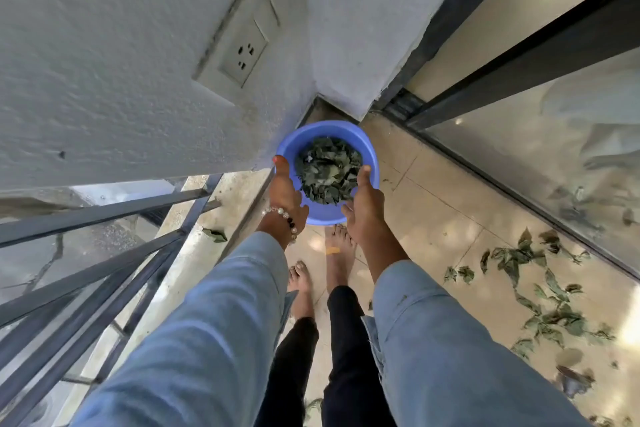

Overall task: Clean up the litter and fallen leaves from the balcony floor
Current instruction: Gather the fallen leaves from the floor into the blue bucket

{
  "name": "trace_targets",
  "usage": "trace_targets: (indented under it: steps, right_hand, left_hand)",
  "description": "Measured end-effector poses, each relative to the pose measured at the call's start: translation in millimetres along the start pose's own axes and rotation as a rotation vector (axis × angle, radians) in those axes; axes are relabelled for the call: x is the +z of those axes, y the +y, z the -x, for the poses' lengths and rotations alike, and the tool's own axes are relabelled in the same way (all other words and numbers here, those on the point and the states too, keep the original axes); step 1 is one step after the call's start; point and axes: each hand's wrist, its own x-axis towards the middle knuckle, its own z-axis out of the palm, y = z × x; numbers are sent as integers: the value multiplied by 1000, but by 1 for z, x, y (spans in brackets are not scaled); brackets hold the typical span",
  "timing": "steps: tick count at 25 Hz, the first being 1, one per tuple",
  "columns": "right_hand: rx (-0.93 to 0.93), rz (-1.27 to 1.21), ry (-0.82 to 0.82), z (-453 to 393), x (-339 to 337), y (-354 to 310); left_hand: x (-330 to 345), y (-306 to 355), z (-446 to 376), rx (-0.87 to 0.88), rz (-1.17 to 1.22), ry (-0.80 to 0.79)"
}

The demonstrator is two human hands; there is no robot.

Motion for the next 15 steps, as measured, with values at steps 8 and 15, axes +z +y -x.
trace_targets:
  steps: [8,15]
  right_hand:
    - [-153,24,-5,129,-49,-5]
    - [-526,350,188,275,-124,27]
  left_hand:
    - [-24,3,108,231,-519,-58]
    - [-54,-17,263,799,-1538,-128]
